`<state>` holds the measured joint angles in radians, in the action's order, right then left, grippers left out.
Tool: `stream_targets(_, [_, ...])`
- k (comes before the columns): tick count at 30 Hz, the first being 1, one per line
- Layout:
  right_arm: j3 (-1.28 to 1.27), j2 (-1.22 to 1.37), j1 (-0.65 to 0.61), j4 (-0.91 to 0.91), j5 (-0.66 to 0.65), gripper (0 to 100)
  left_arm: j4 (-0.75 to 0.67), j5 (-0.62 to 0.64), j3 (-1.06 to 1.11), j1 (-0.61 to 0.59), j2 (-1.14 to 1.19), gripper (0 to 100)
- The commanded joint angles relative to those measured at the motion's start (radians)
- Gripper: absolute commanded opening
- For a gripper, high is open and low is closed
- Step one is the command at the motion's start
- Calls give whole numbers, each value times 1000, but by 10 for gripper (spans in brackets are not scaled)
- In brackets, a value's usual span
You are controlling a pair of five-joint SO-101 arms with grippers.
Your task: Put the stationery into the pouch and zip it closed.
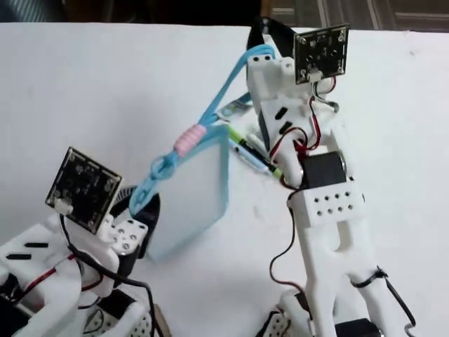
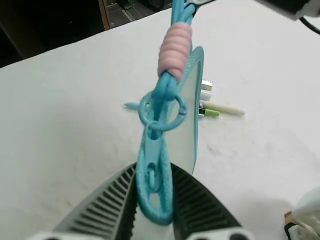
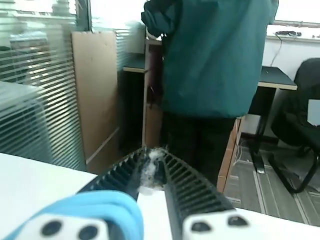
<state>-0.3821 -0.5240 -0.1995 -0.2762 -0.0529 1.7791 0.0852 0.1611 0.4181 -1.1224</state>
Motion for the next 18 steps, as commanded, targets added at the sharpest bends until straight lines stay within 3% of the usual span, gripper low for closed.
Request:
stream_targets(1, [55,22,111,54,12,16,9,-5,-3,4,-62,22])
stream_targets(18, [187,246,300,107,11,16,11,-6,-3,12,-147,22])
